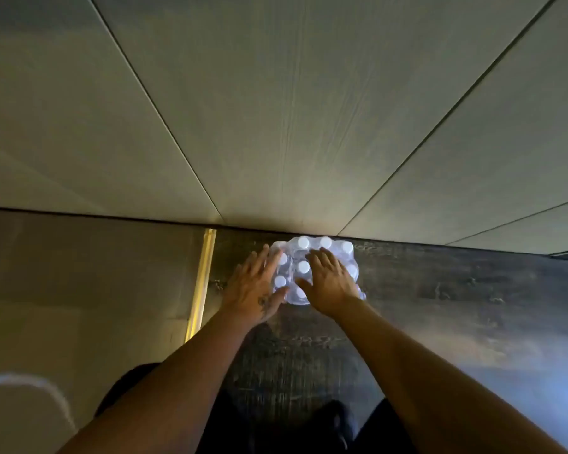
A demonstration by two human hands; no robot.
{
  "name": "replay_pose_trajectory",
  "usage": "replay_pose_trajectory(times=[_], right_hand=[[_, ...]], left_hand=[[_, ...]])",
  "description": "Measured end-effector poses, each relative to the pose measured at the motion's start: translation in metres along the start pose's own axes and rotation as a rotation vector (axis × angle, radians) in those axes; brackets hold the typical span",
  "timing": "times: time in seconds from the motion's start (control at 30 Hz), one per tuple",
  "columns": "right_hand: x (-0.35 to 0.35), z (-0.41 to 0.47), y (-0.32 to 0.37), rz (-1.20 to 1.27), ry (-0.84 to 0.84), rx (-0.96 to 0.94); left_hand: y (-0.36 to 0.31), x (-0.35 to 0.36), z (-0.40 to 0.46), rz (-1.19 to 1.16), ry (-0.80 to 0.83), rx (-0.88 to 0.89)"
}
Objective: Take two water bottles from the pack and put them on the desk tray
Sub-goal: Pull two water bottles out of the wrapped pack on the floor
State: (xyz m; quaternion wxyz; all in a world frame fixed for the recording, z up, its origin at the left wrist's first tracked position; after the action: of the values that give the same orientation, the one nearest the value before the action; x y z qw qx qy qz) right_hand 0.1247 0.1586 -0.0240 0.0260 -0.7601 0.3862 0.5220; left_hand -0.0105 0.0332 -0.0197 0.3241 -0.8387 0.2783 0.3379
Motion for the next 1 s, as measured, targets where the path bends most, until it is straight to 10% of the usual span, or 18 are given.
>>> replay_pose_trajectory(times=[0.43, 1.0], right_hand=[[0.082, 0.076, -0.033, -0.263, -0.049, 0.01], [0.014, 0.053, -0.033, 0.032, -0.351, 0.022]], left_hand=[[0.032, 0.072, 0.081, 0.103, -0.048, 0.105], [0.031, 0.077, 0.098, 0.081, -0.009, 0.103]])
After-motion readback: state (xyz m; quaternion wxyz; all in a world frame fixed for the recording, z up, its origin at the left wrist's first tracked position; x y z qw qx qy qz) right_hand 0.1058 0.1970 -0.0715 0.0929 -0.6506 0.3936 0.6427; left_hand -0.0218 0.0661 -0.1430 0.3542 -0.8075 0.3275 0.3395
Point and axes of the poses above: each hand's wrist, its own z-axis towards the middle knuckle, its own x-axis out of the palm, y = z × x, the point moved 4 cm from there along z, towards the middle knuckle, and after that the axes turned 10 degrees about -x, right-handed, at the moved point
